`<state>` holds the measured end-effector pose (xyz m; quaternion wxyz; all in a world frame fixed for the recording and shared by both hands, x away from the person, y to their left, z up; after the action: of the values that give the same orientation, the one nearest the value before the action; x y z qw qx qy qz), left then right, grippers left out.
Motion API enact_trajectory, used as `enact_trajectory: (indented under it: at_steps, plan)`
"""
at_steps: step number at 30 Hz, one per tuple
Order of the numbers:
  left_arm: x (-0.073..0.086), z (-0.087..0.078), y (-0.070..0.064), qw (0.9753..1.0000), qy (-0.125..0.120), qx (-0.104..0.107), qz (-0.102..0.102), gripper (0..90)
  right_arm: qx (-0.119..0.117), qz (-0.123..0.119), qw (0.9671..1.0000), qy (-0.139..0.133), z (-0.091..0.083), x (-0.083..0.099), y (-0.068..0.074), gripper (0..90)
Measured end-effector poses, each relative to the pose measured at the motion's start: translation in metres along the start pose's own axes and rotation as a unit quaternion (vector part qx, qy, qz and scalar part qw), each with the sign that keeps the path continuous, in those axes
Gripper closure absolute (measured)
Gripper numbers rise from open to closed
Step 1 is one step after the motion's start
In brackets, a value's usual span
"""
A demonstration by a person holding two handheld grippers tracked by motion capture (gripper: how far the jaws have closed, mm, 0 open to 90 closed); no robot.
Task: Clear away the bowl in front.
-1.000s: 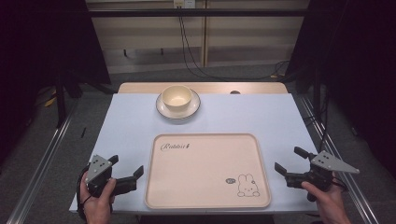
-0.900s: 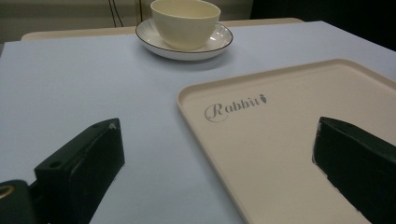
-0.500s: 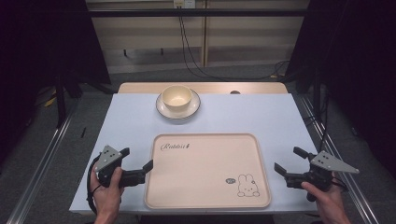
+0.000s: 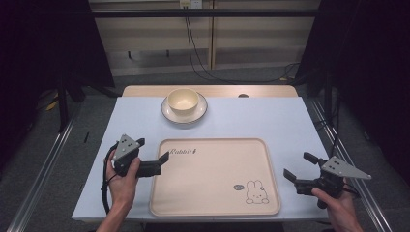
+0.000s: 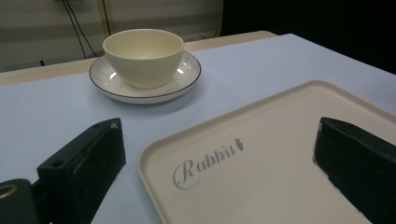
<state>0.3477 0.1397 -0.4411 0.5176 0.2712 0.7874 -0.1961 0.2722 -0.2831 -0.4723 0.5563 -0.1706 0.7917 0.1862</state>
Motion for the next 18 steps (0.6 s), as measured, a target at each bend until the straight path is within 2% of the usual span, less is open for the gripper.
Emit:
enact_trajectory:
  at_steps: [5, 9, 11, 15, 18]
  plan:
    - [-0.005, 0.010, 0.003, 1.0000, -0.001, 0.002, -0.003, 2.2, 0.000, 0.000, 1.0000, 0.000, 0.000, 0.000, 0.000, 4.4]
    - [-0.010, 0.021, 0.007, 1.0000, 0.000, 0.003, 0.003, 2.6, -0.001, -0.002, 1.0000, 0.005, 0.001, 0.001, 0.001, 4.4]
    - [-0.014, 0.025, 0.006, 0.9999, -0.001, 0.013, 0.005, 2.8, -0.001, -0.001, 1.0000, 0.005, 0.001, 0.001, 0.001, 4.3]
    - [-0.018, 0.033, 0.005, 0.9998, 0.001, 0.018, 0.011, 2.7, 0.000, -0.001, 1.0000, 0.002, 0.001, 0.001, 0.001, 4.3]
    - [-0.023, 0.040, 0.010, 0.9999, -0.002, 0.012, 0.009, 2.7, 0.000, -0.002, 1.0000, 0.002, 0.001, 0.001, 0.001, 4.3]
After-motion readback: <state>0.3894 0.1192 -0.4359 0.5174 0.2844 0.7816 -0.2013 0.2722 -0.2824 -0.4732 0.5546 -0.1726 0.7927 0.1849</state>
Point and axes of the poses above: each handheld gripper's, and its own axes: z roughly forward along the jaws, x roughly out of its underside, y roughly to its left, the point moved 9 cm from there along z, roughly forward along the jaws, and after that the axes turned 4 degrees about z, right-handed, at the moved point
